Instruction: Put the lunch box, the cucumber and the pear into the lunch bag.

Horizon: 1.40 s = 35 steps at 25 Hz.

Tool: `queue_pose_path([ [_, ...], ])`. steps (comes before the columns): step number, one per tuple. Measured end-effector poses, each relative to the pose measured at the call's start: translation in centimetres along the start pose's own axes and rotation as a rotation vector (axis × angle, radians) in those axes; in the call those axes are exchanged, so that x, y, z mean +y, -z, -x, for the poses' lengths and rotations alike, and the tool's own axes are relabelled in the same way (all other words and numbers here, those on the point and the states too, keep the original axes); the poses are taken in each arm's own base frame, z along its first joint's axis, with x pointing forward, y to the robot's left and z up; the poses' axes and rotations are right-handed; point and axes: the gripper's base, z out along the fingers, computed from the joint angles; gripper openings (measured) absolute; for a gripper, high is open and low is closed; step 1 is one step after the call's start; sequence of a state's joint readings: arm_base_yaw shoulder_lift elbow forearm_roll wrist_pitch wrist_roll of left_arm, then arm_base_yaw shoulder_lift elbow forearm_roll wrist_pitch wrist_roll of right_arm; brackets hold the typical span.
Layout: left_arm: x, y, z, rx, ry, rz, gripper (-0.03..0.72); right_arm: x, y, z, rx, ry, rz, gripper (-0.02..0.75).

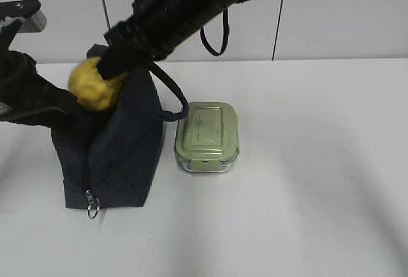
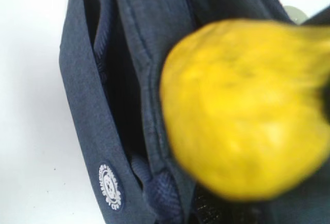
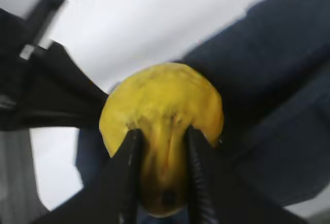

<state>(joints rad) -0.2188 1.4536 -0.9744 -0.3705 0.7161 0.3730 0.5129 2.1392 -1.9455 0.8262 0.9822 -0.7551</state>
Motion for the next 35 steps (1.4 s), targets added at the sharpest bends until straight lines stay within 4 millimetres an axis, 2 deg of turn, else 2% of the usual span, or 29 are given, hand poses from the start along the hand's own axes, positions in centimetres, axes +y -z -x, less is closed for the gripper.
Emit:
queue_pose_path([
  [4, 0.0, 0.0, 0.0, 0.004, -0.002, 0.0, -0.014, -2.2, -1.3, -2.1, 0.151, -0.044, -0.119, 0.169],
  [6, 0.0, 0.0, 0.0, 0.006, -0.002, -0.001, -0.014, -2.5, -1.6, -2.6, 0.183, -0.058, -0.117, 0.19],
  [8, 0.0, 0.0, 0.0, 0.007, -0.002, -0.001, -0.014, -2.2, -1.7, -2.7, 0.193, -0.075, -0.09, 0.268],
  [11, 0.0, 0.0, -0.1, 0.009, -0.002, -0.002, -0.014, -1.8, -1.6, -2.6, 0.189, -0.093, -0.056, 0.468],
  [13, 0.0, 0.1, -0.1, 0.013, -0.002, -0.004, -0.014, -1.5, -1.1, -2.3, 0.179, -0.089, -0.055, 0.528],
  [16, -0.1, 0.1, -0.2, 0.019, -0.002, -0.006, -0.014, -0.9, 1.1, -1.2, 0.144, -0.075, -0.084, 0.532],
  [20, -0.1, 0.1, -0.2, 0.021, -0.002, -0.007, -0.014, -0.9, 6.1, 0.1, 0.098, -0.066, -0.212, 0.475],
  [23, -0.1, 0.1, -0.2, 0.022, -0.002, -0.007, -0.014, -1.8, 8.8, -0.2, 0.088, -0.117, -0.327, 0.438],
  [26, -0.1, 0.1, -0.2, 0.024, -0.002, -0.008, -0.014, -4.4, 9.8, -2.7, 0.111, -0.242, -0.388, 0.426],
  [31, -0.1, 0.1, -0.2, 0.026, -0.002, -0.009, -0.014, -9.3, 9.5, -10.7, 0.101, -0.559, -0.342, 0.426],
  [35, -0.1, 0.1, -0.2, 0.026, -0.002, -0.01, -0.014, -11.6, 9.4, -15.9, -0.012, -0.76, -0.209, 0.426],
])
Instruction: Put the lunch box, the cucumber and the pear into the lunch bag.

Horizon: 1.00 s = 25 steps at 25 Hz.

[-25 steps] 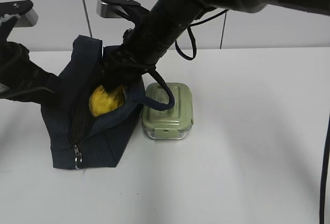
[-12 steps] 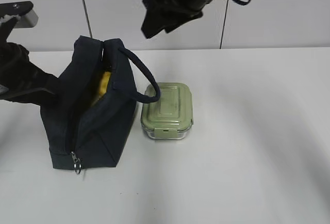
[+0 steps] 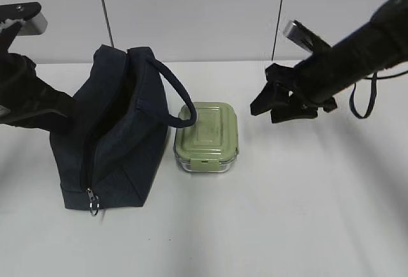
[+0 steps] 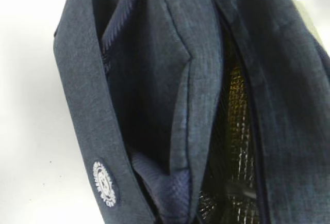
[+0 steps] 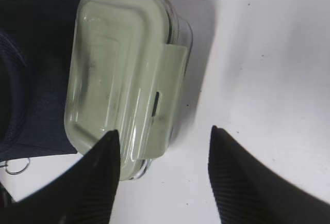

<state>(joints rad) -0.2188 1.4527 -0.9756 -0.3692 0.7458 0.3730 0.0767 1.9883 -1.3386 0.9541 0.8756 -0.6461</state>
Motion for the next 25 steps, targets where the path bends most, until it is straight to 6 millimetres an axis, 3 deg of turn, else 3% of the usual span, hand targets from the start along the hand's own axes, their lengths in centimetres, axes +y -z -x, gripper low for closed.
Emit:
queue_pose_path([
  [7, -0.1, 0.0, 0.0, -0.005, 0.01, -0.008, -0.015, -2.7, -4.1, -0.8, -0.01, -0.09, 0.216, 0.518],
  [13, -0.1, 0.0, 0.0, -0.005, 0.019, -0.008, -0.015, -3.9, -6.0, -1.2, -0.021, -0.144, 0.277, 0.535],
  [25, -0.1, 0.0, 0.1, -0.008, 0.022, -0.007, -0.015, -2.3, -7.2, -1.3, -0.03, -0.094, 0.285, 0.536],
])
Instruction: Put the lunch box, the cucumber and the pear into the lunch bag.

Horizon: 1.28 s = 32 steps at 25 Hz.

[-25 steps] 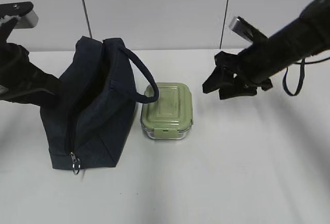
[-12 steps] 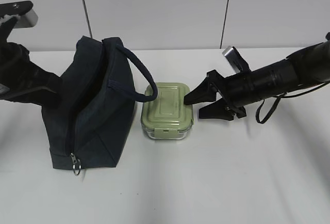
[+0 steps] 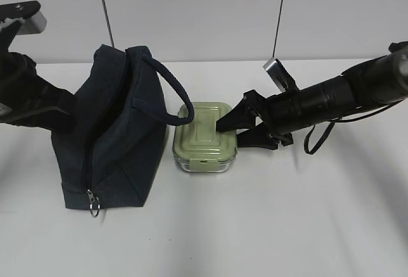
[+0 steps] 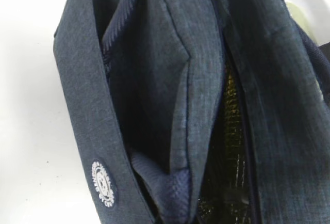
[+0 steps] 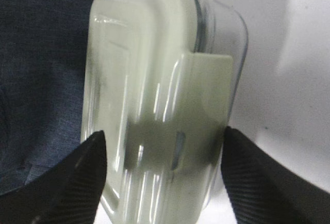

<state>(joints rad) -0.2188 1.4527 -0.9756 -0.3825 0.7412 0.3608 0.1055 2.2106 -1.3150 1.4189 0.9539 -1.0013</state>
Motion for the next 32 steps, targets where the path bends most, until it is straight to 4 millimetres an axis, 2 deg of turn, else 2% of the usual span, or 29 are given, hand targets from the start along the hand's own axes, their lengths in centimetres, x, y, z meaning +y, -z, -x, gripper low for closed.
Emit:
queue_pose_path([
  [7, 0.0, 0.0, 0.0, -0.001, 0.0, 0.0, -0.015, 0.5, -1.2, -0.3, -0.003, 0.026, -0.033, 0.536],
  [14, 0.0, 0.0, 0.0, 0.0, 0.0, 0.001, -0.015, -0.1, -1.7, -0.5, 0.002, -0.002, -0.022, 0.531],
  [19, 0.0, 0.0, 0.0, 0.0, 0.0, 0.001, -0.015, 0.0, -1.8, -0.7, 0.017, -0.016, 0.016, 0.395],
  [22, 0.0, 0.0, 0.0, 0.0, -0.001, 0.001, -0.015, 0.0, -1.7, -0.7, 0.018, -0.021, 0.022, 0.368],
  [24, 0.0, 0.0, 0.0, -0.001, -0.004, 0.005, -0.015, 0.1, -1.2, -0.5, 0.014, -0.008, 0.018, 0.367],
  [28, 0.8, 0.2, 0.0, -0.008, 0.019, 0.018, -0.015, 1.0, 1.6, 0.7, -0.038, 0.067, -0.028, 0.365],
  [32, 1.3, 1.5, 0.0, -0.044, 0.034, 0.038, -0.015, 5.4, 5.1, 2.7, -0.143, 0.204, -0.022, 0.364],
])
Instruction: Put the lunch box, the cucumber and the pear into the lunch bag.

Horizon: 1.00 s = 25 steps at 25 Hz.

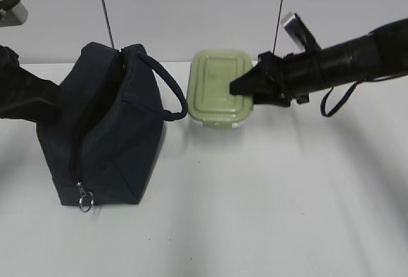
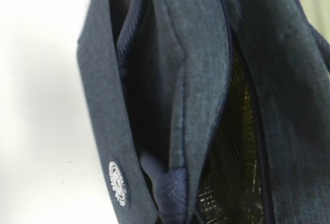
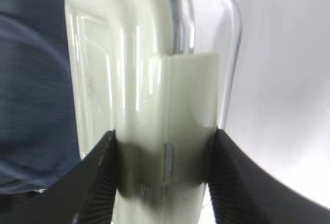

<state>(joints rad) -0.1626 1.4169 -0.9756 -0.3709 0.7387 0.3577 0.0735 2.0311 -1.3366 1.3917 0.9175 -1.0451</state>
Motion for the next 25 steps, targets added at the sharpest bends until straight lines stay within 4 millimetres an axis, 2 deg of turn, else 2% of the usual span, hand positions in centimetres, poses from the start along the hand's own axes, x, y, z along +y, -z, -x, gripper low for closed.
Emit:
queue_pose_path([
  [4, 0.1, 0.5, 0.0, -0.019, -0.003, 0.009, -0.015, 5.8, 1.9, 3.0, -0.07, 0.167, 0.08, 0.362],
  [6, 0.1, 0.5, 0.0, -0.016, -0.004, 0.008, -0.015, 8.8, 1.8, 4.0, -0.085, 0.247, 0.125, 0.362],
  [10, 0.0, 0.5, 0.0, -0.016, -0.002, 0.007, -0.015, 14.4, -0.2, 4.1, -0.068, 0.374, 0.222, 0.362],
  [13, 0.0, 0.5, 0.0, -0.016, -0.002, 0.006, -0.015, 17.1, -2.3, 3.3, -0.069, 0.436, 0.24, 0.362],
  [16, 0.0, 0.5, 0.0, -0.015, 0.002, 0.002, -0.015, 18.2, -4.2, 2.6, -0.075, 0.47, 0.226, 0.361],
  [19, 0.0, 0.5, 0.0, -0.015, 0.003, 0.001, -0.015, 17.7, -5.9, 2.2, -0.097, 0.47, 0.193, 0.36],
  [25, 0.0, 0.5, 0.0, -0.014, 0.003, 0.0, -0.015, 16.0, -7.9, 2.4, -0.163, 0.42, 0.17, 0.359],
])
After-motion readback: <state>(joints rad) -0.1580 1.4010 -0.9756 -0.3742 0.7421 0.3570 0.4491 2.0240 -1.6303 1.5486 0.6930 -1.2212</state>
